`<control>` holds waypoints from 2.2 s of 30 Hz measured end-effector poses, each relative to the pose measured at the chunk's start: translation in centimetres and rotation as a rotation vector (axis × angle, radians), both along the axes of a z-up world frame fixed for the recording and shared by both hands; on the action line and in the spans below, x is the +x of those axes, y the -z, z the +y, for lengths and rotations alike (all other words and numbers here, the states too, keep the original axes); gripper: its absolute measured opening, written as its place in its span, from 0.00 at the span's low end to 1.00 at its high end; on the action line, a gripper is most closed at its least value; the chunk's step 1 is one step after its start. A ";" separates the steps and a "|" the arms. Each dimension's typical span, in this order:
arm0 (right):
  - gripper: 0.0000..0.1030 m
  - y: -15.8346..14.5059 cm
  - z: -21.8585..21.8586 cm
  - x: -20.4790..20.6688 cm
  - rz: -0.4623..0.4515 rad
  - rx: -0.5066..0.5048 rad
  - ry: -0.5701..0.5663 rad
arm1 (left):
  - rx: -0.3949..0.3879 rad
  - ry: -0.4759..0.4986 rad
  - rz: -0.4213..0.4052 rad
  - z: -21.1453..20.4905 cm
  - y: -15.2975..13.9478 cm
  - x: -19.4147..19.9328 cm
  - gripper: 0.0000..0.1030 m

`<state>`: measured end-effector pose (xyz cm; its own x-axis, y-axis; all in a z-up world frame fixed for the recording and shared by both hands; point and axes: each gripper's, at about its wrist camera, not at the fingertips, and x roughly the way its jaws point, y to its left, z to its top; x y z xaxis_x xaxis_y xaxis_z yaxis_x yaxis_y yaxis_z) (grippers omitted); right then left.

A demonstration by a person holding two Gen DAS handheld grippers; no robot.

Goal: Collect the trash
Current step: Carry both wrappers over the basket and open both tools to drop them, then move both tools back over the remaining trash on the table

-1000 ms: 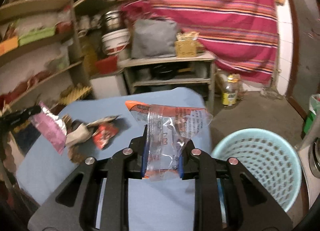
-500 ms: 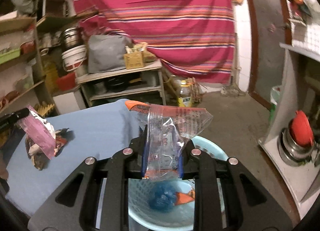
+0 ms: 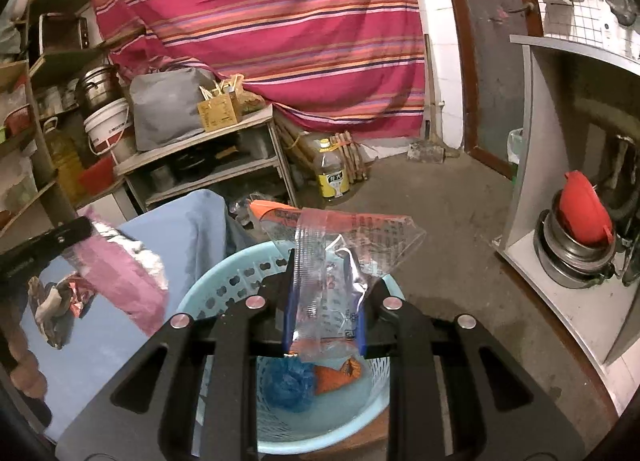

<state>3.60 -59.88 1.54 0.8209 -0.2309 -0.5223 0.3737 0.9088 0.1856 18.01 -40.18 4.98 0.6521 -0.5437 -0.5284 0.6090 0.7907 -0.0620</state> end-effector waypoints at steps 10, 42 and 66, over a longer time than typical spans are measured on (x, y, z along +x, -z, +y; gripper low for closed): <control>0.22 0.9 0.4 1.7 0.044 0.000 -0.024 | 0.036 0.045 0.078 -4.0 3.8 1.7 0.12; 0.85 3.8 4.4 6.8 0.158 -0.034 -0.020 | -0.018 -0.183 0.032 14.9 0.3 0.5 0.86; 0.96 -1.7 26.8 10.5 0.023 -0.194 -0.292 | 0.085 -0.527 -0.011 39.7 2.5 2.7 0.92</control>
<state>14.10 -33.05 3.28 0.8557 -0.0849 -0.5104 0.0949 0.9955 -0.0065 20.75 -0.50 2.47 0.8309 -0.0960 -0.5481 0.1277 0.9916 0.0200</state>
